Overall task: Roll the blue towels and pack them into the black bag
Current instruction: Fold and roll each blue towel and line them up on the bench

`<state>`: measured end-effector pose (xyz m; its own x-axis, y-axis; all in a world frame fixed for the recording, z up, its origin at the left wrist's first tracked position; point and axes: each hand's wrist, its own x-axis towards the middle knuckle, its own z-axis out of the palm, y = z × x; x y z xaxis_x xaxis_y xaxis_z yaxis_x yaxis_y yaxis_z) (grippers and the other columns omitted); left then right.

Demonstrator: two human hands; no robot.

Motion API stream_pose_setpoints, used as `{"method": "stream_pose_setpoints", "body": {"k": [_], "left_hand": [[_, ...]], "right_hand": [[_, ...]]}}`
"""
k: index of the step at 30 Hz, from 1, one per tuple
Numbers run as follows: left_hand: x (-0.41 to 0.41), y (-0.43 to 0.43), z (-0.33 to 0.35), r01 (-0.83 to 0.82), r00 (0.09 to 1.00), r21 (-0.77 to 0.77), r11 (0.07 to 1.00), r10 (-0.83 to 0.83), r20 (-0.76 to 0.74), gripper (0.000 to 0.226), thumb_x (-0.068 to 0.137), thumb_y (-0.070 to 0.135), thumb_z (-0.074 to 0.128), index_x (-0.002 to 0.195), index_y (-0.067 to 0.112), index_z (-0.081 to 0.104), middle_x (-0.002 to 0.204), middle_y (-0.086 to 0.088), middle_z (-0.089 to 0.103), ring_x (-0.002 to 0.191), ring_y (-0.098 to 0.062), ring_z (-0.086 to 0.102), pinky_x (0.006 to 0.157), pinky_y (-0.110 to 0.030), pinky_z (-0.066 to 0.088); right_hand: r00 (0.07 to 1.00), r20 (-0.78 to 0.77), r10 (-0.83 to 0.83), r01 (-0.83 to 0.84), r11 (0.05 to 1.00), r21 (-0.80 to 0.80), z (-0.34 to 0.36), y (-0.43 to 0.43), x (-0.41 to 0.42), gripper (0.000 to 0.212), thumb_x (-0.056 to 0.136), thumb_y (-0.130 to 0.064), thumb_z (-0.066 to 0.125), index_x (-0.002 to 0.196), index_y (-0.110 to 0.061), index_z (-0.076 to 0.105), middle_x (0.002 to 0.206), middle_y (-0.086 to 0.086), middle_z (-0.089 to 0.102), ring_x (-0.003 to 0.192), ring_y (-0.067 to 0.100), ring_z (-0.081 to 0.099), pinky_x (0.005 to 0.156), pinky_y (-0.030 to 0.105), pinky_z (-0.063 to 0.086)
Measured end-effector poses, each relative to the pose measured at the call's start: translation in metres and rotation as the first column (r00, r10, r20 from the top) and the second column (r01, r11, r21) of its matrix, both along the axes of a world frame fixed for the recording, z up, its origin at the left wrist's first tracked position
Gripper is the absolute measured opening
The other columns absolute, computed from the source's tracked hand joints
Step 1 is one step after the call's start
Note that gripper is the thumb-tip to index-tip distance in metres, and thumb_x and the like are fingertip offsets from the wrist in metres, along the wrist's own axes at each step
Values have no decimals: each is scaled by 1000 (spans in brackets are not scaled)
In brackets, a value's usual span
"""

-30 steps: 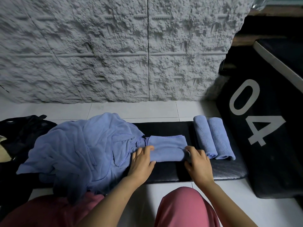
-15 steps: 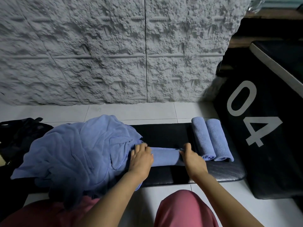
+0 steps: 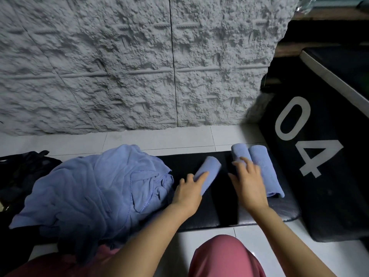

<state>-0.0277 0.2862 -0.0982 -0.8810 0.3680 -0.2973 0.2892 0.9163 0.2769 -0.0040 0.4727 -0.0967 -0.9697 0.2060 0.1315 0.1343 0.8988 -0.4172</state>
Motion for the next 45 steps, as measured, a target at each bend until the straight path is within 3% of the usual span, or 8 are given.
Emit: {"method": "stream_pose_setpoints", "body": {"k": [4,10,15,23,31,38,42,45], "left_hand": [[-10,41,-1,-285,950,145,948,259,172,69,93,19,49,146,41,10,131,-11,35,110,-32,48,90,-40,45],[-15,99,0,-399,901,228,888,333,278,68,93,24,51,146,40,11,134,-11,33,116,-35,48,94,-42,44],[-10,125,1,-515,848,318,796,421,321,63,87,23,62,135,16,22,128,-14,45,111,-36,53,89,-42,46],[-12,122,-5,-346,909,252,904,257,327,68,89,42,56,143,16,24,138,-13,35,125,-32,38,99,-38,38],[-21,88,9,-296,901,348,889,140,411,61,92,34,53,145,17,28,143,-14,35,129,-32,40,105,-38,37],[-32,15,45,-179,982,406,896,190,13,16,86,25,63,101,21,63,111,-2,58,105,-23,56,90,-36,47],[-36,-74,49,-268,913,108,957,289,-288,29,87,25,58,115,23,50,122,3,48,115,-21,43,89,-32,39],[-31,-139,36,-386,898,-105,916,347,-271,42,89,37,56,125,23,43,129,-1,45,121,-24,42,93,-33,39]], "right_hand": [[896,252,-366,367,929,48,-2,42,9,66,81,-52,61,136,-25,36,154,12,18,133,41,23,104,54,27],[870,401,-288,391,897,-204,-6,66,11,82,73,-60,64,140,-35,24,147,4,32,126,37,36,96,50,40],[873,413,-259,388,882,-266,-4,71,5,75,68,-56,68,131,-36,30,135,5,40,115,33,48,89,46,48],[879,438,-189,356,871,-339,-11,82,3,83,75,-42,73,140,-25,25,140,12,37,122,35,43,96,50,45],[869,420,-262,347,927,-140,15,73,4,75,79,-51,65,141,-28,31,149,8,30,132,37,28,103,48,34],[986,133,-97,104,993,-53,51,10,10,61,85,-44,60,136,-17,41,141,3,44,127,29,37,104,39,33],[997,53,59,-50,986,-160,57,-62,8,51,87,-38,60,132,-21,45,134,-4,49,121,23,40,100,32,34],[982,95,166,-146,972,-186,52,-114,6,49,87,-39,57,132,-27,43,135,-8,47,123,21,39,98,33,38]]}}
